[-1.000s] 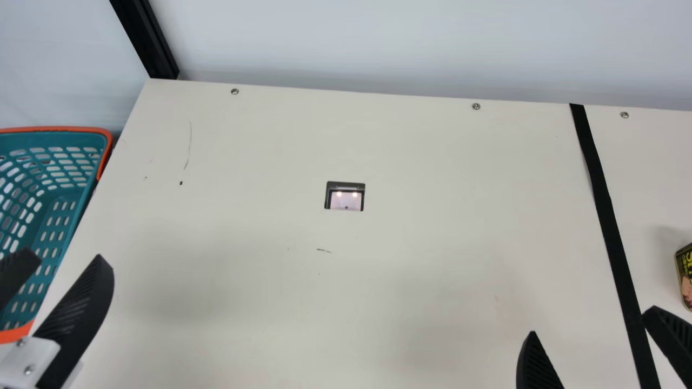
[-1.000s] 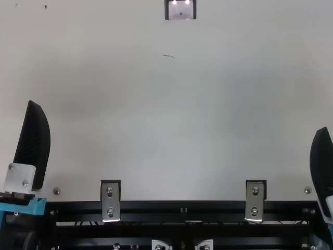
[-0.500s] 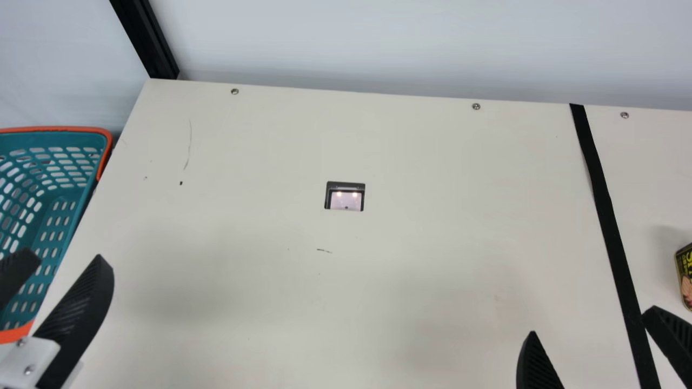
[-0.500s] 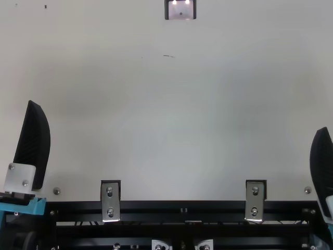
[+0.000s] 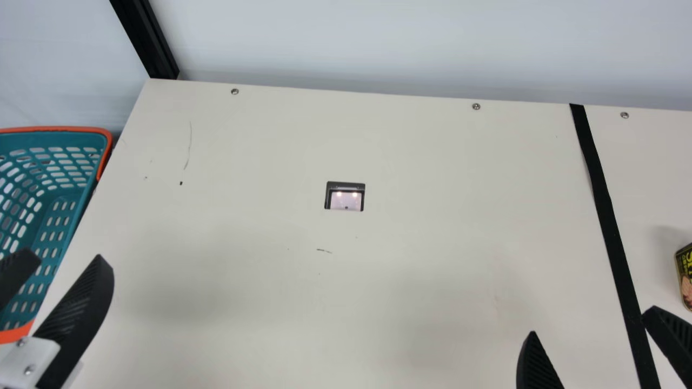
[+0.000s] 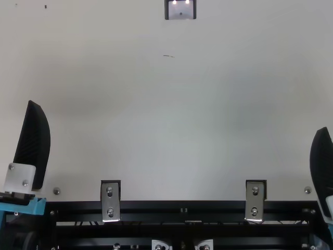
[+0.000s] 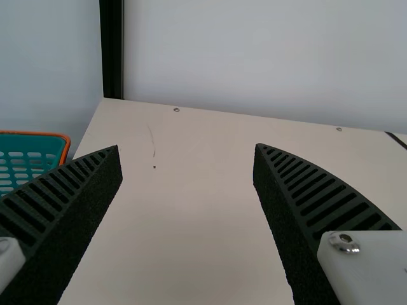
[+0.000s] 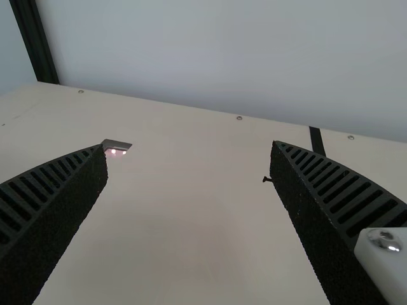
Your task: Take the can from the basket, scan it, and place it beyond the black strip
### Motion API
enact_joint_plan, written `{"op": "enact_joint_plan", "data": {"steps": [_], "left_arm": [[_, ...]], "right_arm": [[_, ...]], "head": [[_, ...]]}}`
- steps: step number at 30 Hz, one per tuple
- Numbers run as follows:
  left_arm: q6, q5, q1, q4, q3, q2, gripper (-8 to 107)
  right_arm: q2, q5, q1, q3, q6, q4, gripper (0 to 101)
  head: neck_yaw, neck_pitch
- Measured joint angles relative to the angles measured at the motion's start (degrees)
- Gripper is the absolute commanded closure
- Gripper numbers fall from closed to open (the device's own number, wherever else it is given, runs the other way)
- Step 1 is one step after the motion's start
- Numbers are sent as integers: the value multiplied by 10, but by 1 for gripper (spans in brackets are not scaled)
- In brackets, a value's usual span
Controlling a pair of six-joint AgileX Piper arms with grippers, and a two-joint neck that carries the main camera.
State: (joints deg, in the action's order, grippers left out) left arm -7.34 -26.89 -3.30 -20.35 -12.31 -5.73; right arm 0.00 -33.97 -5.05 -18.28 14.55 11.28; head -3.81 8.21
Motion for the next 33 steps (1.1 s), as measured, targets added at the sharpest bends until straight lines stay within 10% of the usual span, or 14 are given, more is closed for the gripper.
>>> {"op": "enact_joint_plan", "data": {"steps": [33], "left_arm": [[0, 0, 0, 0, 0, 0, 9]], "right_arm": [[0, 0, 0, 0, 0, 0, 0]], "head": [[0, 0]]}}
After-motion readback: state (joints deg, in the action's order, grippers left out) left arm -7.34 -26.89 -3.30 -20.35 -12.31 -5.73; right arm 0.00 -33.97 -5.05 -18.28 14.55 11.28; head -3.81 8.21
